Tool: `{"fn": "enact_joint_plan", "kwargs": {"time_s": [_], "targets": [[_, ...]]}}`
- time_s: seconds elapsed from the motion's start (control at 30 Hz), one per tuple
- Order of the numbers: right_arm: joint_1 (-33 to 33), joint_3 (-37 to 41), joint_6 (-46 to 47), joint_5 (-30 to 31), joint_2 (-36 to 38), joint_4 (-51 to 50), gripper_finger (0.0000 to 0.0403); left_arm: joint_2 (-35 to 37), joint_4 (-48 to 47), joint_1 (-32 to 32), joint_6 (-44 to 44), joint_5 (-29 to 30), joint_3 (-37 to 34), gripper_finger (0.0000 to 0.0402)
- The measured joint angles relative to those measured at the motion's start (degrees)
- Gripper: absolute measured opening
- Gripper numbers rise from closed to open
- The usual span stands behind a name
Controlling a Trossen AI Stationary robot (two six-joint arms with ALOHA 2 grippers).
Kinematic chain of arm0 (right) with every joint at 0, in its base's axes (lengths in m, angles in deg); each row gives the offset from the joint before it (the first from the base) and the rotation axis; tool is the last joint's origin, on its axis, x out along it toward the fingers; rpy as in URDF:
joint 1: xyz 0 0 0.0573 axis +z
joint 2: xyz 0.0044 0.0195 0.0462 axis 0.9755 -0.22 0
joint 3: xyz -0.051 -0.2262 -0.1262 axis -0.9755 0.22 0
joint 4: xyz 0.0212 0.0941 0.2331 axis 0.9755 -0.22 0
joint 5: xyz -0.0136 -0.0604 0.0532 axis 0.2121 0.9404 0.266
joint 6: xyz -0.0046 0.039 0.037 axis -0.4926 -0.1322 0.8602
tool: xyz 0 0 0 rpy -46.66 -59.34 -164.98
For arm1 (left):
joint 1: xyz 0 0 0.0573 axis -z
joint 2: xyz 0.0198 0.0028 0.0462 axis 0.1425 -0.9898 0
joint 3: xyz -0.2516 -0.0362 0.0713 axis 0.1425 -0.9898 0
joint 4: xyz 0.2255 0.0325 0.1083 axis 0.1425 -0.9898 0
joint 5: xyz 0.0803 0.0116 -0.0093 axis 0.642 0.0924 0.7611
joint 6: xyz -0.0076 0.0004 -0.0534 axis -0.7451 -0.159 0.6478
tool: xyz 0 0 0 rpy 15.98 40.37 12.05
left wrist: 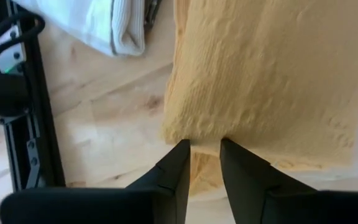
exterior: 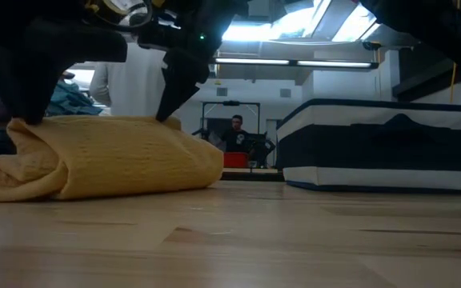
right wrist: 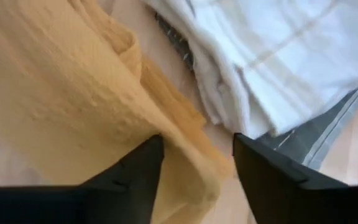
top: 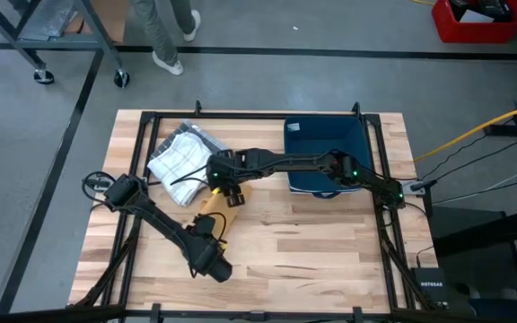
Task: Fold towel
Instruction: Fold the yellow towel
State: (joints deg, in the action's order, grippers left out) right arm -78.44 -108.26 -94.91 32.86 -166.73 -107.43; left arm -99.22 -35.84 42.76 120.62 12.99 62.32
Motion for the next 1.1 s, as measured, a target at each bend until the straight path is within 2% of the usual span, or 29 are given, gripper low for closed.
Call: {"fn": "enact_joint_plan", "kwargs": {"time_s": [0.17, 0.4, 0.5, 0.63, 0.73, 0.83, 1.1], "targets": [[0.0, 0.0, -4.83, 2.93, -0.01, 3.7, 0.0237, 0.0, -0.61, 0.35, -0.01, 1.86, 0.02, 0.0057], [0.0, 0.0, -10.48, 9.61, -0.02, 7.3, 0.0254, 0.0, -1.3, 0.33, 0.04, 3.98, 0.02, 0.0019], [0.09, -0.68, -10.14, 8.95, 0.01, 5.66, 0.0255, 0.0, -1.26, 0.33, 0.54, 5.88, 0.68, 0.0004], [0.79, -1.29, -10.06, 7.07, 0.91, 4.81, 0.0255, 0.0, -1.9, 0.37, -1.07, 8.92, 3.1, 0.0004], [1.69, -1.43, -9.88, 5.37, 1.92, 4.91, 0.0255, 0.0, -2.12, 0.37, -2.6, 13.89, 5.45, 0.0001], [2.89, -1.55, -9.75, 1.22, 2.52, 4.24, 0.0255, 0.0, -1.61, 0.26, -6.19, 18.65, 6.82, 0.0003], [4.9, -1.38, -9.74, -17.26, 1.94, 1.19, 0.0255, 0.0, -0.46, -0.03, -10.82, 19.06, 4.93, 0.0001]]}}
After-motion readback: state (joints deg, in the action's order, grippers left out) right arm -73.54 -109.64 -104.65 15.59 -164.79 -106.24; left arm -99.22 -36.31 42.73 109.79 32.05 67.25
